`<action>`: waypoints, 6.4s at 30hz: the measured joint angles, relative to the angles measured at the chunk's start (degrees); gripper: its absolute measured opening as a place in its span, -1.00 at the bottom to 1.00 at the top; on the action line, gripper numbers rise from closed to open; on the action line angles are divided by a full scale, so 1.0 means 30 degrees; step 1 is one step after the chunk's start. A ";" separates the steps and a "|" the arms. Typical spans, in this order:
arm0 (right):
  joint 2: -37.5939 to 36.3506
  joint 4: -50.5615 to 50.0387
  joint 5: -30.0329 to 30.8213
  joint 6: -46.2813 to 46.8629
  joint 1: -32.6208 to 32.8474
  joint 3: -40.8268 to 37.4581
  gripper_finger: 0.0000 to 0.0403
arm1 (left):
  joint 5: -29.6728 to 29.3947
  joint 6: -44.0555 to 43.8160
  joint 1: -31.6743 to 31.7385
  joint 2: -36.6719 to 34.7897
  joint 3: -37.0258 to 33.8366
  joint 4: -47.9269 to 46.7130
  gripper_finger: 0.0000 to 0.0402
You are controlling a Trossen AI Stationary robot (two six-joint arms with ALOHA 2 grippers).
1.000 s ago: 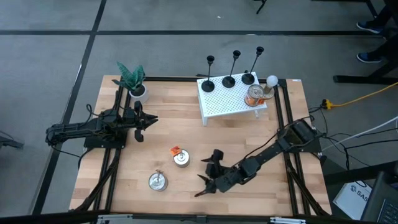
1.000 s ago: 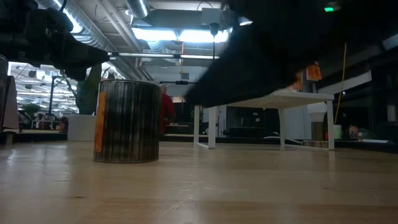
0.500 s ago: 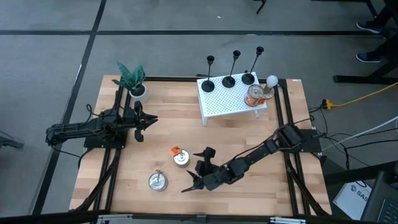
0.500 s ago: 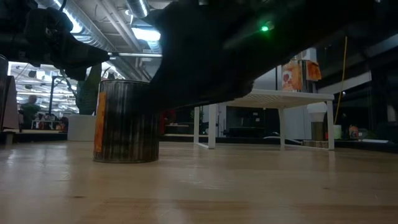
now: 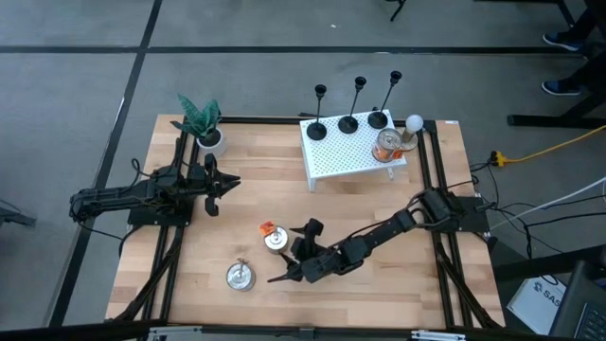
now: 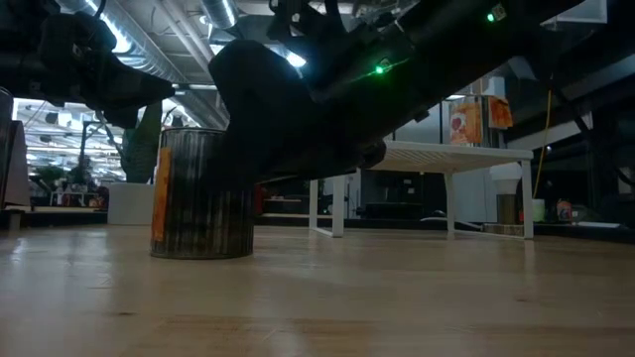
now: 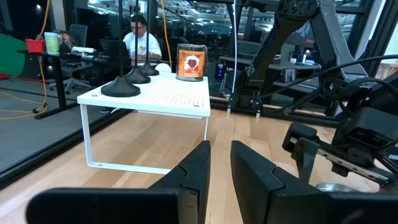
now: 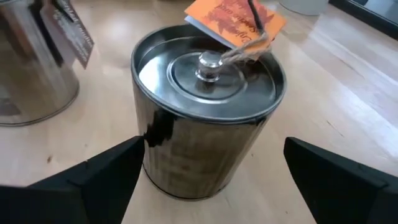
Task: Pick & Place candle stick holders
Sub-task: Put the orange scented candle on the shelf aligned with the other orange scented candle
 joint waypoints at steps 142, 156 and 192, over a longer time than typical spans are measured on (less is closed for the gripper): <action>-0.1459 0.5803 -0.1204 -0.3503 -0.0604 -0.0029 0.70 | 0.0000 0.0000 0.0001 0.0000 -0.0001 -0.0007 -0.71; -0.3035 0.4717 0.0640 -0.2936 -0.0399 -0.0015 0.70 | 0.0000 0.0000 0.0005 -0.0007 0.0001 -0.0007 -0.71; -0.8106 -0.9328 0.9071 0.7182 -0.0078 0.0000 0.70 | 0.0000 0.0000 0.0001 -0.0001 0.0003 -0.0005 -0.71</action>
